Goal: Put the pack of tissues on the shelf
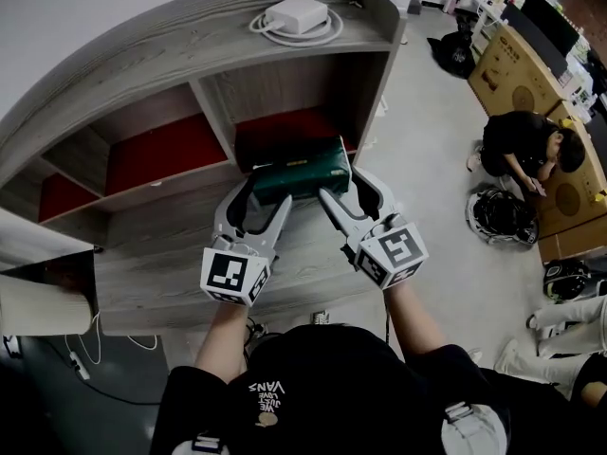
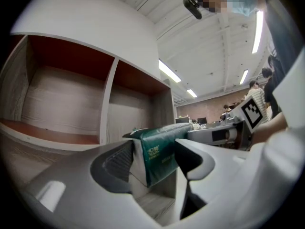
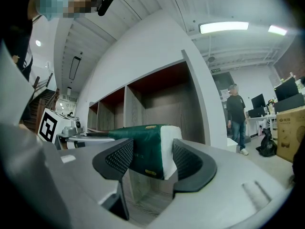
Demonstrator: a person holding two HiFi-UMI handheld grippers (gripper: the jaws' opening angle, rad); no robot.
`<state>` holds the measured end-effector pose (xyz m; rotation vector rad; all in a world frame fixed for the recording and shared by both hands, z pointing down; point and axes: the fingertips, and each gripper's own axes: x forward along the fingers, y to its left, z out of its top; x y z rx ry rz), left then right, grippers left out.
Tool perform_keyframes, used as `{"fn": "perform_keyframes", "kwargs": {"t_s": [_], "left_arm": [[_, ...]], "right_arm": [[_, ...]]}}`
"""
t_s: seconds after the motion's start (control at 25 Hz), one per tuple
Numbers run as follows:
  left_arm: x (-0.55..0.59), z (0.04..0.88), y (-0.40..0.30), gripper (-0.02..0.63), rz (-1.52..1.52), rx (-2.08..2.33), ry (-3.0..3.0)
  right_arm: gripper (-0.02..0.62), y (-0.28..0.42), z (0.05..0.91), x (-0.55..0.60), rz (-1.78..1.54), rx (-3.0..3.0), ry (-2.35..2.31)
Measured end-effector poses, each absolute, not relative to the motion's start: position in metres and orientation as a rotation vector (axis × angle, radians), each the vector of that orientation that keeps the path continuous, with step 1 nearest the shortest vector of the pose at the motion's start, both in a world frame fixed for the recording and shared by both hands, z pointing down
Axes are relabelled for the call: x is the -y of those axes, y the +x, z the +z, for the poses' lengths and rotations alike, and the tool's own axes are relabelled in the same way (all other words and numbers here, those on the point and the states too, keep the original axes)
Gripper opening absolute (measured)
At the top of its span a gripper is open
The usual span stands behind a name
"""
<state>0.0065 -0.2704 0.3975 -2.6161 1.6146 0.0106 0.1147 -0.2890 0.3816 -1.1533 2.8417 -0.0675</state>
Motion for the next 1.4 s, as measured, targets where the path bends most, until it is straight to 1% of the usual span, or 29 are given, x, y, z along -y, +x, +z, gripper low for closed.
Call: {"fn": "perform_keyframes", "kwargs": {"t_s": [0.52,0.92,1.4], "left_arm": [[0.286,0.417,0.006,0.298,-0.032,-1.687,-2.548],[0.320,0.411,0.007,0.298,-0.118,-1.747,-2.481],[0.336,0.411,0.004,0.299,-0.096,-1.789,-2.483]], "right_arm": [[0.235,0.113,0.406,0.309,-0.048,-2.884,-1.113],[0.233,0.113,0.399,0.346,0.017,-2.883,-1.159],[0.233,0.111,0.400,0.364,0.002,-2.857,-1.211]]}}
